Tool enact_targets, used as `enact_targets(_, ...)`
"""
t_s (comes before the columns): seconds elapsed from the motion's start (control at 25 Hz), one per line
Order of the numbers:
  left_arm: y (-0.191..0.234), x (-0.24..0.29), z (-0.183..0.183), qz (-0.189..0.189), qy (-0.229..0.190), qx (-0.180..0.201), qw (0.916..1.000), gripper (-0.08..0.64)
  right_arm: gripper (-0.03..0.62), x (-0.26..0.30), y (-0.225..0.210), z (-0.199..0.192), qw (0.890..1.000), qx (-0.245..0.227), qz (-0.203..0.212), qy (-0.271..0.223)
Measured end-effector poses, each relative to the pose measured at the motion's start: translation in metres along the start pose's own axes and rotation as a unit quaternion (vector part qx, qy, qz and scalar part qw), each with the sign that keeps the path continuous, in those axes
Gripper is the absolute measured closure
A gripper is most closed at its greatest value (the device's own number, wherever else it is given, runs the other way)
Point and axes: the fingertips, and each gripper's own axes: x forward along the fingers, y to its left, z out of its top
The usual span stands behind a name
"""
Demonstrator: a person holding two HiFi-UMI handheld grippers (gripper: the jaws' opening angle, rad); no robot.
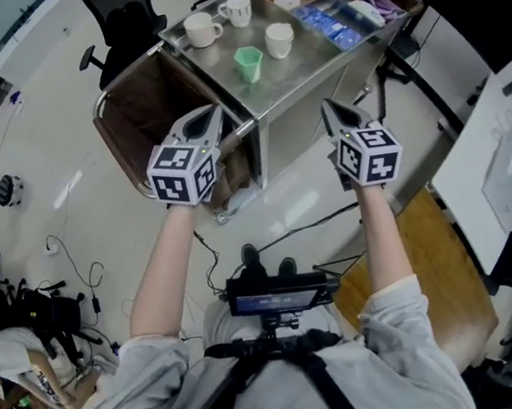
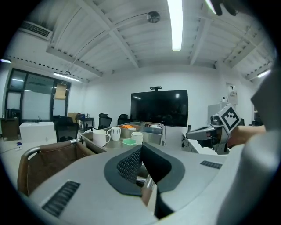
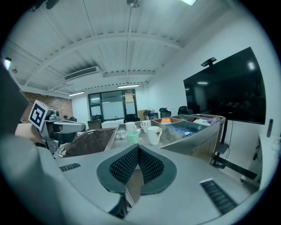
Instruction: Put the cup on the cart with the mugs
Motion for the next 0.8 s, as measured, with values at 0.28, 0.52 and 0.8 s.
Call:
enact_targets(0.28, -0.018, -0.037, -0.033, 0.029, 0.005, -0.016, 0.9994, 0.557, 0.592, -0.035, 0.005, -0.04, 1.0, 0.006, 0.01, 0.014)
enact_targets(0.52, -0.026, -0.064, -0.063, 0.052, 0.011, -0.031, 0.9981, 0.557, 0.592, -0.057, 0.007, -0.065, 1.0, 0.014, 0.011, 0.014)
enact_targets(0.8, -0.038, -0.086, -0.092, 0.063, 0.025, -0.043, 0.9968, 0.557, 0.592, -0.077, 0.015, -0.085, 1.0, 0.016, 0.017, 0.021)
